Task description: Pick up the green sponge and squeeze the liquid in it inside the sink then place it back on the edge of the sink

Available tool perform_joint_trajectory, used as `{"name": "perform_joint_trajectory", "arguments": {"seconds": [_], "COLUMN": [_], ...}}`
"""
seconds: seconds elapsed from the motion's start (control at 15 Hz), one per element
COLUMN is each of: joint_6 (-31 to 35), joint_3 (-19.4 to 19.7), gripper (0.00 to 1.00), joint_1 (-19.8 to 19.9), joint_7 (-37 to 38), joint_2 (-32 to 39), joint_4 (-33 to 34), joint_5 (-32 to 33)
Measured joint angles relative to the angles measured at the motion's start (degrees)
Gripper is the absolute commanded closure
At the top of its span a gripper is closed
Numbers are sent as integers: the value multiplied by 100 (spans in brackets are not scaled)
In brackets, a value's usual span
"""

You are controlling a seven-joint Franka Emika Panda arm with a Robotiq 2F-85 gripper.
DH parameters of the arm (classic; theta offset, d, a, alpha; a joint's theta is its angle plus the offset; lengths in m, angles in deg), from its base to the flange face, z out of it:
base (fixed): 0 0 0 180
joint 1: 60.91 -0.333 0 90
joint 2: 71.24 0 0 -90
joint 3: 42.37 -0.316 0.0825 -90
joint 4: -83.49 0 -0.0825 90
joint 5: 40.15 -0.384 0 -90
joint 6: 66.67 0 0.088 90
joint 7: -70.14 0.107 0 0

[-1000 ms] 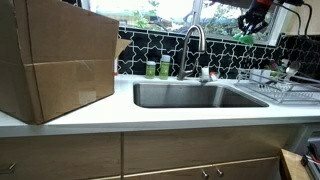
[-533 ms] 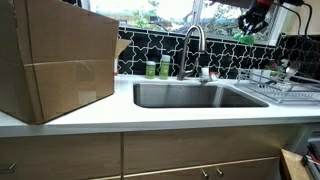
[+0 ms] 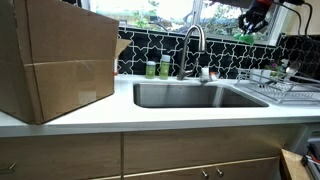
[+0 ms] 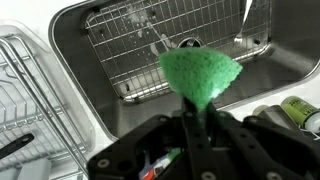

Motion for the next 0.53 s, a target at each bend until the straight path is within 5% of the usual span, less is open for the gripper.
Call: {"name": "perform_joint_trajectory", "arguments": {"seconds": [0.53], "joint_6": [0], "joint_3": [20], "gripper": [97], "joint_1": [0], "joint_7": [0], "joint_2": [4], "joint_4": [44], "joint_5": [0]}}
